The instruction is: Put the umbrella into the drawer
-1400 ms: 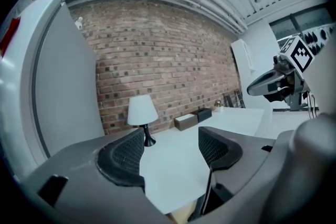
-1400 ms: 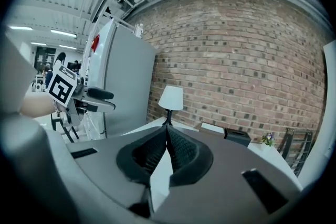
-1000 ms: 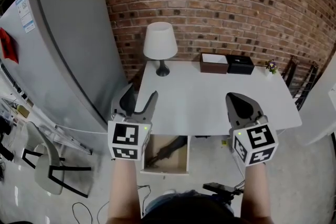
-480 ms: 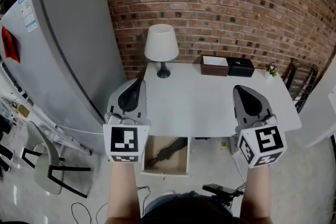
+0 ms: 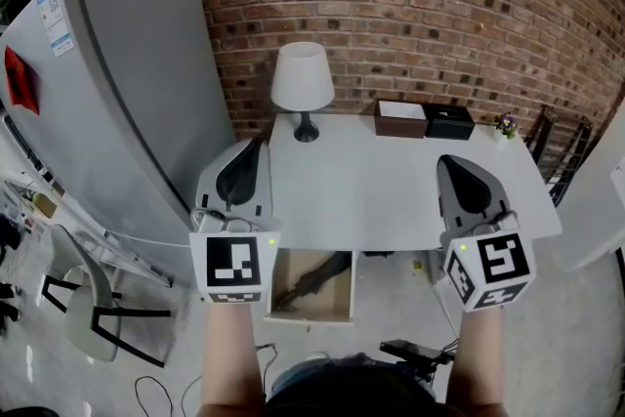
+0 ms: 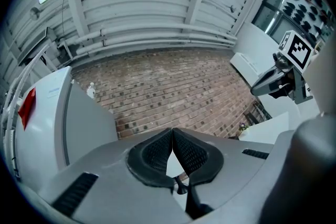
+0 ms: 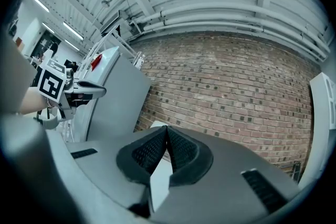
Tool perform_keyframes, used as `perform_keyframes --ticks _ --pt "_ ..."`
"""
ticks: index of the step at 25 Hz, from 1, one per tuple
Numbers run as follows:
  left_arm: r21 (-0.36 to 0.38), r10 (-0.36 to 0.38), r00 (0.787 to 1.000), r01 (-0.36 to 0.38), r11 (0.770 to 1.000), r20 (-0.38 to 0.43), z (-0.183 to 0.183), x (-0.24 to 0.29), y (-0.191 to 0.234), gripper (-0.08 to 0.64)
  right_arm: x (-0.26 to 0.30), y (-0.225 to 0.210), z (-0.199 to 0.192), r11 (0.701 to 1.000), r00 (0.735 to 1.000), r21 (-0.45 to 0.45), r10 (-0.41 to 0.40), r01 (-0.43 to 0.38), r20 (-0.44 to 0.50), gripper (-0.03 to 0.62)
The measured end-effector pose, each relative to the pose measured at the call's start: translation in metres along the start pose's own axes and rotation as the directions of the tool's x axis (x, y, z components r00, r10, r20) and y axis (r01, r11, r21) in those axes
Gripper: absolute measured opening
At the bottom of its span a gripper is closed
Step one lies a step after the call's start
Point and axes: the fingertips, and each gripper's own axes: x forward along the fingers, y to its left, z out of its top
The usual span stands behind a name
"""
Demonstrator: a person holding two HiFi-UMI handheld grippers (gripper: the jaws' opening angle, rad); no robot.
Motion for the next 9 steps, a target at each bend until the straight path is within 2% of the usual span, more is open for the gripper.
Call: perform_keyframes --ticks 9 --pt "0.036 0.020 1.000 -0.020 0.999 -0.005 0.0080 -0.0012 0.0054 0.005 -0.0021 0.0028 0.0040 1.000 1.000 -0.006 -0.016 0.016 0.007 0.000"
